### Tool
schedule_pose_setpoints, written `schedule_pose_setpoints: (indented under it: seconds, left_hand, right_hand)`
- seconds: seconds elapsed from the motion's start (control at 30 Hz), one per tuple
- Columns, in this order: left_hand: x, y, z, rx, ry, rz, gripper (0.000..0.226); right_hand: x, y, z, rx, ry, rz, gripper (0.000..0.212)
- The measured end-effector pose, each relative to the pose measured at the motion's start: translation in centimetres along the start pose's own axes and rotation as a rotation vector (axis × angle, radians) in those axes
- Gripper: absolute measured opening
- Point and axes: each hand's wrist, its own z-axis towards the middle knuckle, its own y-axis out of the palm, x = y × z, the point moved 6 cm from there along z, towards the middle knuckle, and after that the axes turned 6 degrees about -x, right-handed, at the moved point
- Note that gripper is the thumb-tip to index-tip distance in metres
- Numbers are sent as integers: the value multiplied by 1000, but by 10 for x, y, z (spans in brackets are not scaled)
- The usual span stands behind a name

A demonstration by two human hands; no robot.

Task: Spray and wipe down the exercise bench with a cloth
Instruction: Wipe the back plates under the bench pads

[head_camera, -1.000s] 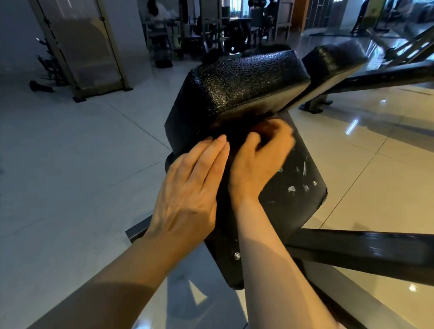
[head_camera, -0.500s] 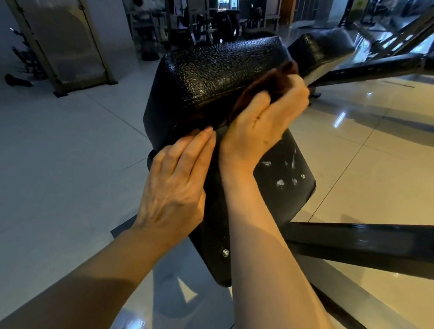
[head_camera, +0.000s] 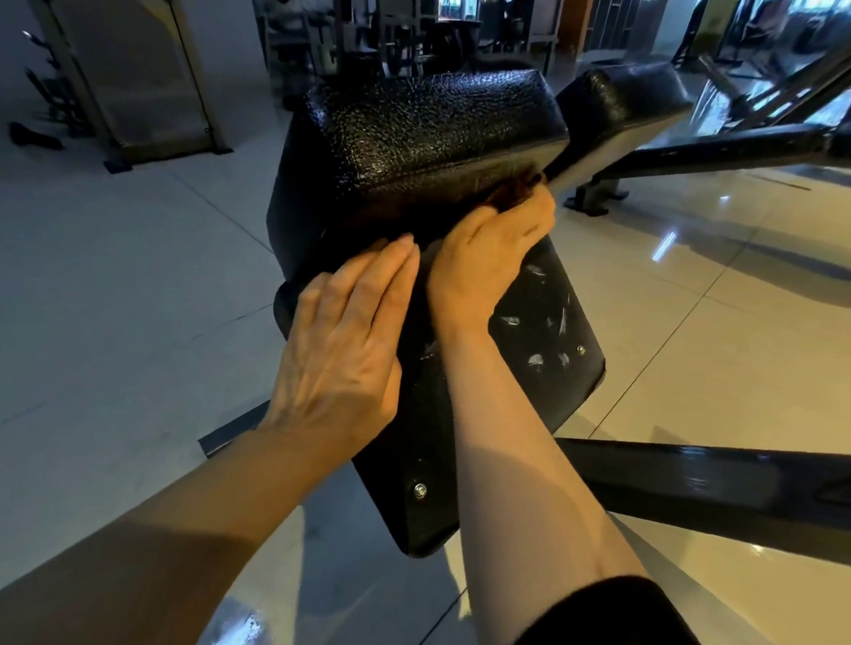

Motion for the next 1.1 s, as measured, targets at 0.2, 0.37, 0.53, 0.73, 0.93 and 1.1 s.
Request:
schedule_pose_setpoints:
  seconds: [0.2,0.37,0.53,0.73,0.93,1.1]
  left_hand:
    - [1,2,-1,17,-8,5,73]
    - [-4,3,-3,9,-22,-10,72]
    - [-2,-2,-6,86,-13,-19,69]
    - [-9,-5,-10,158,-45,-54,59]
    - [-6,-4,-16,82,-41,14,70]
    - [-10,-2,-15,119,-56,-17,63]
  right_hand:
    - [-16,-30,-20,196,-329,-16,42]
    - [11,14,-28,-182,-259,-244,34]
    - [-6,-26,-39,54,-291,-36,33]
    - [-11,12,-46,-112,-414,-221,34]
    - [10,-16,-56,-36,-207,-34,34]
    - [-24,0,-42,84,-389,-138,45]
